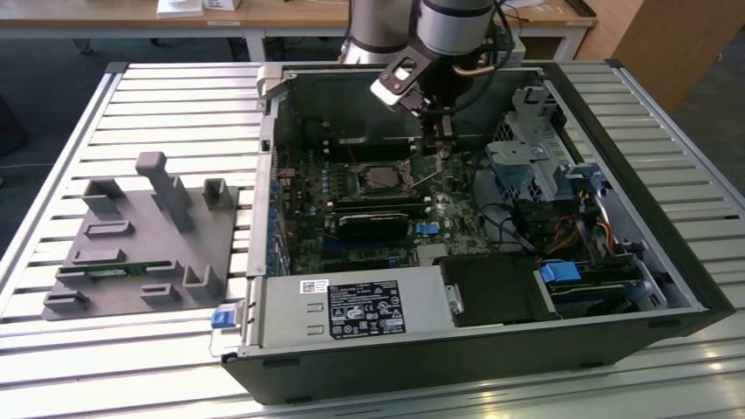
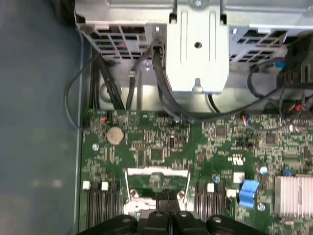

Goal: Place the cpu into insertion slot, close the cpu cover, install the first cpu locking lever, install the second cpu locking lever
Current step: 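Close the cpu cover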

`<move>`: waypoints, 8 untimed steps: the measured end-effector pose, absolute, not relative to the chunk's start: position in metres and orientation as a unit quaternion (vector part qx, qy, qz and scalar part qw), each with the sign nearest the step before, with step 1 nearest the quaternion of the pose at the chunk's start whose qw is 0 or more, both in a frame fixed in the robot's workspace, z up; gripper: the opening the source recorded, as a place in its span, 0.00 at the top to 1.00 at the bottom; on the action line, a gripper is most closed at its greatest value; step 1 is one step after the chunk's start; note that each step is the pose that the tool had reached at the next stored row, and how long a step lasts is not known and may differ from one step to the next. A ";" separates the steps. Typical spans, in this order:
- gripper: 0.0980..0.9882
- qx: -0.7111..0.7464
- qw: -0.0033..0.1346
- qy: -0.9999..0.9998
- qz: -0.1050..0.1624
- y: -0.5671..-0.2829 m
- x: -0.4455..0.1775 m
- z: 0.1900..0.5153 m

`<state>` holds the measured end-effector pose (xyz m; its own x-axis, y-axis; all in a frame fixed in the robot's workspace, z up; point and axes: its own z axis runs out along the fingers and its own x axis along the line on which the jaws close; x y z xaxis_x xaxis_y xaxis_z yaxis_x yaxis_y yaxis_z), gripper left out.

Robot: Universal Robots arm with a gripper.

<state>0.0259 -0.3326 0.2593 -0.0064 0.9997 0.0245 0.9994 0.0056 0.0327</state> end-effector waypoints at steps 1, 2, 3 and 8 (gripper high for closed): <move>0.99 0.705 0.003 0.709 0.020 -0.333 0.026 0.259; 0.99 0.705 0.003 0.709 0.020 -0.332 0.026 0.259; 0.99 0.705 0.003 0.709 0.020 -0.332 0.027 0.258; 0.99 0.705 0.003 0.709 0.020 -0.332 0.036 0.257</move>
